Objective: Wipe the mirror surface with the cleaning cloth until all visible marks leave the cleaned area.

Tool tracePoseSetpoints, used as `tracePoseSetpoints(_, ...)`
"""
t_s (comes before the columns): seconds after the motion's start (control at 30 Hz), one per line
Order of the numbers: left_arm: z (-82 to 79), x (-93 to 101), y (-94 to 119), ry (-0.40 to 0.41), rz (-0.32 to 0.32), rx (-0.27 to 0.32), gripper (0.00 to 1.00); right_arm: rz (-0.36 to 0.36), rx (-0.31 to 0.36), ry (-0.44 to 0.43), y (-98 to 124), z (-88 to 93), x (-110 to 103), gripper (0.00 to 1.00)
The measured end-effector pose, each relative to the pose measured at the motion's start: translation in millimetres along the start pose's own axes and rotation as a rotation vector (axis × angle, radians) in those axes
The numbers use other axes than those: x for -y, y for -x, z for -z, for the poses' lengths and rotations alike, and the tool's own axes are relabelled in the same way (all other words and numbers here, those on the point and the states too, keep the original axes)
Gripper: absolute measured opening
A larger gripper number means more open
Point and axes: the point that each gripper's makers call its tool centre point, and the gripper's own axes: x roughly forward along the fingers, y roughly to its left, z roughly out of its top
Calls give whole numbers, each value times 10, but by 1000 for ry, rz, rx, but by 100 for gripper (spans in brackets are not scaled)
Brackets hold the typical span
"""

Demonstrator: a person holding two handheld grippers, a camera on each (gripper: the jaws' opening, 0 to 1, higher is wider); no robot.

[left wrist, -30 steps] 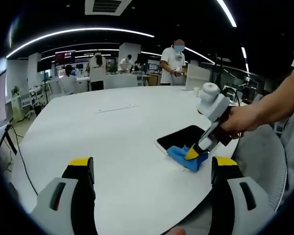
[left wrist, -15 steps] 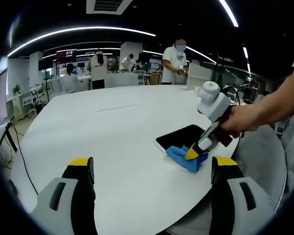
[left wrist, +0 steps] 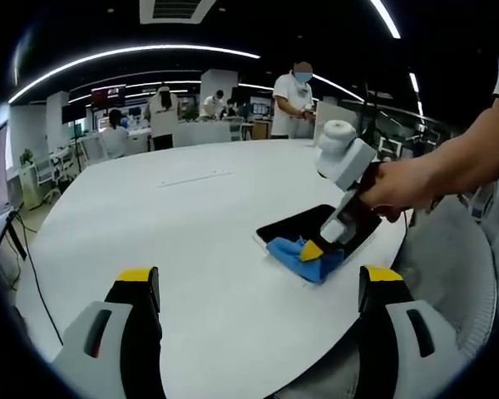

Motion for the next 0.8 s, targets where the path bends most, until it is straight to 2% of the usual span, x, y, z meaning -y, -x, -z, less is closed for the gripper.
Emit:
tracePoseSetpoints(0.03,14,-19,-11,-19,-13,-4,99,0,0,2,-5,-12,5,0)
tracePoseSetpoints(0.37,44,19,-42,19,7,-10,99,-1,4,14,-42,-144,70,0)
tracePoseSetpoints(0.73,-43,131,-41,45,33,13,99,10,2,48,-89,-343,164,0)
tracePoseSetpoints(0.8,-36,153,-62,27,34,-4,99,10,2,51,-81,-368,174,0)
